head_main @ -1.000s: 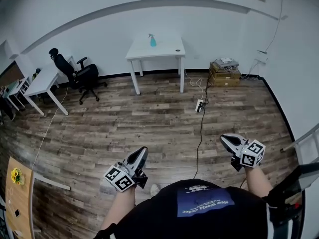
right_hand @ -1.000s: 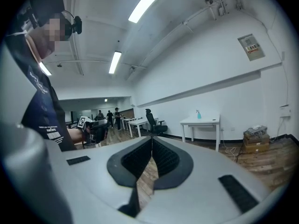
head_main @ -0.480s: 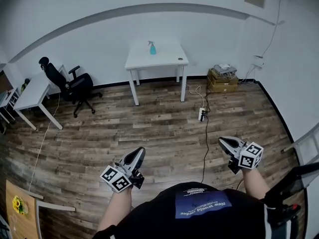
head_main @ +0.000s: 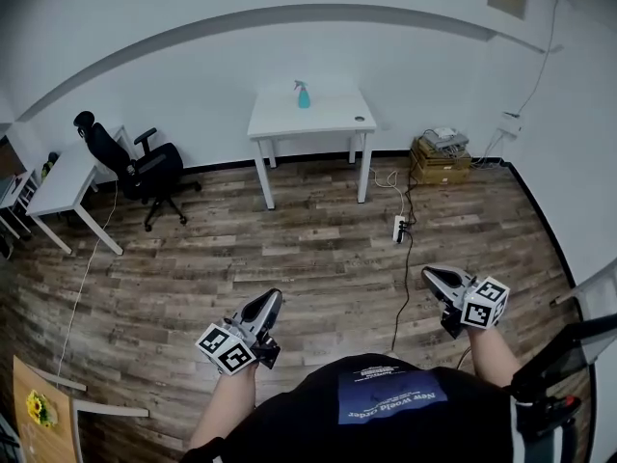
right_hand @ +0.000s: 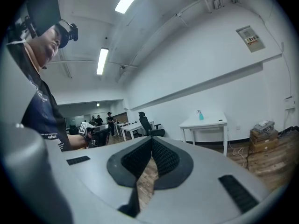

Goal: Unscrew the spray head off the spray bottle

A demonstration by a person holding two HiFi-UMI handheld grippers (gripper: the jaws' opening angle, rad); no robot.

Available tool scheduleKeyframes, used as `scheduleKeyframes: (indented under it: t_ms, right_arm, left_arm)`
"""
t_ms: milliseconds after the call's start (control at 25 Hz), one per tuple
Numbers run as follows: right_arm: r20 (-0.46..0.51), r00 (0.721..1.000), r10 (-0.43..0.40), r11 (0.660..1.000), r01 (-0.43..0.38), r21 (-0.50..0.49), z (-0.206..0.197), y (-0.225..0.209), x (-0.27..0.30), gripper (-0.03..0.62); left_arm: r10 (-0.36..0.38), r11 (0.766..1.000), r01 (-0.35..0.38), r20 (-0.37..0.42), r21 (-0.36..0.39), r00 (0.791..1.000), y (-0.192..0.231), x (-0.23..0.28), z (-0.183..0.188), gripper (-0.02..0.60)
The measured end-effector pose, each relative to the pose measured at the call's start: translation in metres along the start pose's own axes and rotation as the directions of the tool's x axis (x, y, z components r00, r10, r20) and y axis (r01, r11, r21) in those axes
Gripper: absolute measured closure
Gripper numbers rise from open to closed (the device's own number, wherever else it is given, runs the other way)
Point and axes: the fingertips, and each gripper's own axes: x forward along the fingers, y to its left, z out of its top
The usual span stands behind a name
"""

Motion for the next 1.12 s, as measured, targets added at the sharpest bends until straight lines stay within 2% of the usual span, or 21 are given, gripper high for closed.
scheduleKeyframes:
  t_ms: [120, 240, 360, 560, 880, 1120]
  right_arm:
    - [0.005, 1.0, 0.029, 1.0, -0.029, 0.004, 0.001, -0.029, 0.007, 0.597]
    - [0.005, 0.998, 0.066, 0.998, -0.066, 0.003, 0.006, -0.066, 0.014, 0.597]
    - [0.011, 0.995, 0.104, 0.995, -0.104, -0.002, 0.026, -0.11, 0.022, 0.597]
    - [0.014, 0.987, 0.16, 0.985, -0.158, -0.071, 0.064, -0.179, 0.025, 0.597]
    - [0.025, 0.99, 0.142, 0.989, -0.141, -0.04, 0.079, -0.28, 0.013, 0.597]
    - [0.035, 0.992, 0.12, 0.993, -0.12, -0.002, 0.076, -0.31, 0.031, 0.598]
  left_arm:
    - [0.005, 1.0, -0.005, -0.004, 0.018, 1.0, 0.001, 0.026, -0.004, 0.537]
    - [0.041, 0.998, -0.041, 0.001, 0.042, 0.999, 0.007, 0.052, -0.009, 0.538]
    - [0.088, 0.995, -0.089, 0.03, 0.037, 0.996, 0.013, 0.088, -0.012, 0.537]
    - [0.098, 0.993, -0.102, 0.057, 0.06, 0.994, 0.01, 0.167, -0.019, 0.537]
    - [0.081, 0.995, -0.084, 0.048, 0.061, 0.996, 0.011, 0.265, -0.032, 0.537]
    - [0.088, 0.994, -0.089, 0.02, 0.061, 0.996, 0.04, 0.289, -0.025, 0.537]
